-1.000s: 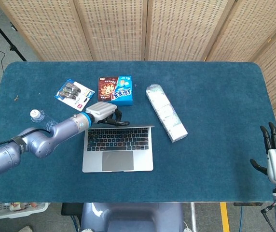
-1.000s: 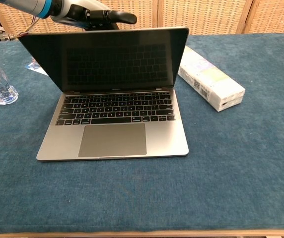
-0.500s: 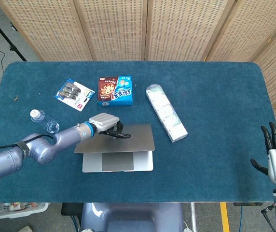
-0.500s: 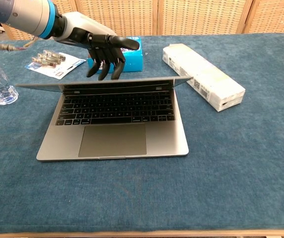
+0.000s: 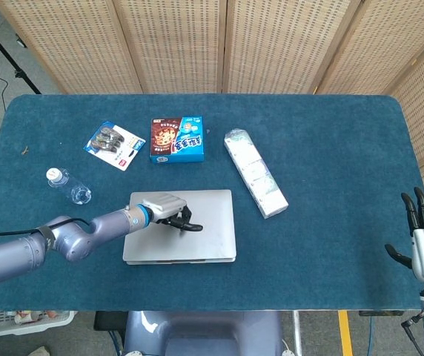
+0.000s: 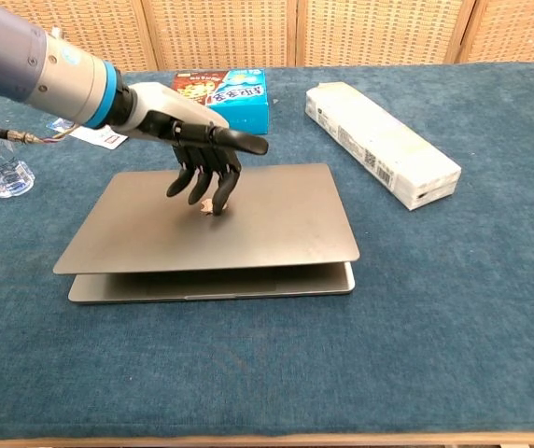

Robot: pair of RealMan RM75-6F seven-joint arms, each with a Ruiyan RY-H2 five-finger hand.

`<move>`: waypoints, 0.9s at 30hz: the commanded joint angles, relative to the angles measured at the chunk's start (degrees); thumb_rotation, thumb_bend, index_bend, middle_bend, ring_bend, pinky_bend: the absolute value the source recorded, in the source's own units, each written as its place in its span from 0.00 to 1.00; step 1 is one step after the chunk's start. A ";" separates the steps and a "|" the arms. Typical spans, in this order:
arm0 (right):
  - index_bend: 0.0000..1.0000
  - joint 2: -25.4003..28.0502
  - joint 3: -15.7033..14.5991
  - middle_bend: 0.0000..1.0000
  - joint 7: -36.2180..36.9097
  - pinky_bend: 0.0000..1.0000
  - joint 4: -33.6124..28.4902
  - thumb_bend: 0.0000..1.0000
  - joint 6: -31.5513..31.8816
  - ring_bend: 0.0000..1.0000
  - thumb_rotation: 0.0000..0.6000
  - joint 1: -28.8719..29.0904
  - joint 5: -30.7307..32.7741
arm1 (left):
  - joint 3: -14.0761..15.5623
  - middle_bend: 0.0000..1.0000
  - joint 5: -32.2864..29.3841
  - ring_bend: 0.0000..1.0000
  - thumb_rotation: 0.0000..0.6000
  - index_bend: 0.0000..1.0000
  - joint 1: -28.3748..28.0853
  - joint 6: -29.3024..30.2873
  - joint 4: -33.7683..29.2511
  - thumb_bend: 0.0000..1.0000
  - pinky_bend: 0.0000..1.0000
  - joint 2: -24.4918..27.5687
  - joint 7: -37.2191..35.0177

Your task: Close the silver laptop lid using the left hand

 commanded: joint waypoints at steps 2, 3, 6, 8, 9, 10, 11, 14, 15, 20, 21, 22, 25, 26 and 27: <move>0.00 0.07 0.04 0.00 0.10 0.00 -0.01 0.00 0.05 0.00 1.00 -0.03 0.03 | 0.47 0.50 0.26 0.52 0.00 0.59 0.56 0.32 0.42 0.00 0.58 -1.10 -0.11; 0.00 0.07 0.03 0.00 0.14 0.00 0.01 0.00 0.01 0.00 1.00 -0.03 0.06 | 0.60 0.50 0.31 0.52 0.00 0.59 0.65 0.31 0.53 0.00 0.58 -1.32 -0.12; 0.00 0.10 -0.03 0.00 0.16 0.00 0.01 0.00 -0.13 0.00 1.00 0.01 0.03 | 0.80 0.50 0.46 0.52 0.00 0.59 0.96 0.42 0.89 0.00 0.58 -1.98 -0.23; 0.00 0.12 -0.02 0.00 0.15 0.00 -0.03 0.00 -0.05 0.00 1.00 -0.01 -0.02 | 0.70 0.50 0.66 0.52 0.00 0.59 1.21 0.70 0.99 0.00 0.58 -2.15 -0.24; 0.00 0.13 -0.01 0.00 0.16 0.00 -0.05 0.00 0.00 0.00 1.00 -0.02 -0.02 | 0.60 0.50 0.72 0.52 0.00 0.59 1.33 0.89 0.99 0.00 0.58 -2.15 -0.26; 0.00 0.16 0.00 0.00 0.18 0.00 -0.09 0.00 0.06 0.00 1.00 -0.05 -0.02 | 0.38 0.50 0.78 0.52 0.00 0.59 1.51 1.10 0.86 0.00 0.58 -2.07 -0.38; 0.00 0.17 0.01 0.00 0.20 0.00 -0.11 0.00 0.07 0.00 1.00 -0.06 -0.01 | 0.01 0.50 0.80 0.52 0.00 0.59 1.78 1.43 0.60 0.00 0.58 -1.88 -0.58; 0.00 0.18 -0.03 0.00 0.16 0.00 -0.13 0.00 -0.02 0.00 1.00 -0.04 -0.01 | -0.34 0.50 1.48 0.52 0.00 0.59 2.32 2.23 0.04 0.00 0.58 -1.26 -0.43; 0.00 0.17 -0.07 0.00 0.12 0.00 -0.14 0.00 -0.04 0.00 1.00 -0.02 -0.06 | -0.39 0.50 1.49 0.51 0.00 0.59 2.41 1.97 -0.23 0.00 0.58 -1.00 -0.63; 0.00 0.17 -0.12 0.00 0.00 0.00 -0.29 0.00 0.19 0.00 1.00 -0.08 -0.26 | -2.46 0.36 2.35 0.35 0.00 0.51 4.50 5.24 -2.80 0.00 0.44 0.48 -1.43; 0.00 0.20 -0.09 0.00 0.02 0.00 -0.32 0.00 0.24 0.00 1.00 -0.11 -0.25 | -3.17 0.27 2.73 0.26 0.00 0.46 5.28 6.74 -3.64 0.00 0.35 0.95 -1.68; 0.00 0.25 -0.06 0.00 0.09 0.00 -0.40 0.00 0.32 0.00 1.00 -0.13 -0.27 | -4.10 0.17 3.85 0.17 0.00 0.39 6.63 9.57 -4.96 0.00 0.26 1.79 -1.73; 0.00 0.39 -0.02 0.00 0.27 0.00 -0.55 0.00 0.49 0.00 1.00 -0.16 -0.42 | -5.15 0.00 8.03 0.01 0.03 0.14 10.64 18.00 -8.54 0.00 0.07 4.95 -1.14; 0.00 0.43 -0.02 0.00 0.35 0.00 -0.60 0.00 0.51 0.00 1.00 -0.16 -0.46 | -5.20 0.00 9.13 0.00 0.06 0.09 11.72 20.37 -9.34 0.00 0.04 5.92 -0.71; 0.00 0.48 -0.03 0.00 0.49 0.00 -0.66 0.00 0.52 0.00 1.00 -0.17 -0.50 | -5.01 0.00 10.55 0.00 0.14 0.04 13.30 23.66 -10.45 0.00 0.01 7.22 0.01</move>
